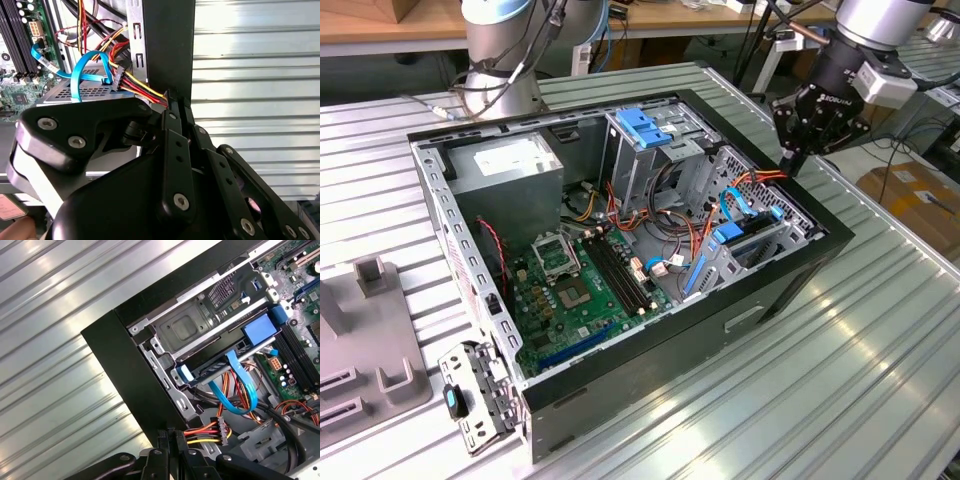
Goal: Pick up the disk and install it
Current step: 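Insert the second disk wire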
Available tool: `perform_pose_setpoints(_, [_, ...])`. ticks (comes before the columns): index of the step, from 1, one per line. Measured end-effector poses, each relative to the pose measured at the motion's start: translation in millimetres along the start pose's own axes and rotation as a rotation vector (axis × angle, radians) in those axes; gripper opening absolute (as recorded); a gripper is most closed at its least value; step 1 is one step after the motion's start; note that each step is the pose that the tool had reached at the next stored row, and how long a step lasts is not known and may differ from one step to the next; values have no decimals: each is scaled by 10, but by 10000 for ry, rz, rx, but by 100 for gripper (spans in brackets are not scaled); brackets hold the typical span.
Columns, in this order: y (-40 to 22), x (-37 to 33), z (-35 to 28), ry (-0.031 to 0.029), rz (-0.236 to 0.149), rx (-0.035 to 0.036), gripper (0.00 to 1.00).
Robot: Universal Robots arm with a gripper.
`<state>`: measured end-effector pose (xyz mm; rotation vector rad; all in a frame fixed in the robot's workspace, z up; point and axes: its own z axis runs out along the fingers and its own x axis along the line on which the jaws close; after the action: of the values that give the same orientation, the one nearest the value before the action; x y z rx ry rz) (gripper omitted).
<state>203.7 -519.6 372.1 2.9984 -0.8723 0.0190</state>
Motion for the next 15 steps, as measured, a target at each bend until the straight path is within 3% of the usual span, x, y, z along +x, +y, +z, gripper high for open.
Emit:
perform_pose_setpoints(3, [1, 1, -57, 0, 0, 0, 16])
perform_pose_setpoints(9, [21, -29, -68, 0, 0, 0, 16])
perform_pose_setpoints(12, [68, -101, -67, 11, 1, 8, 16])
perform_pose_setpoints(15, [145, -221, -65, 32, 1, 21, 16])
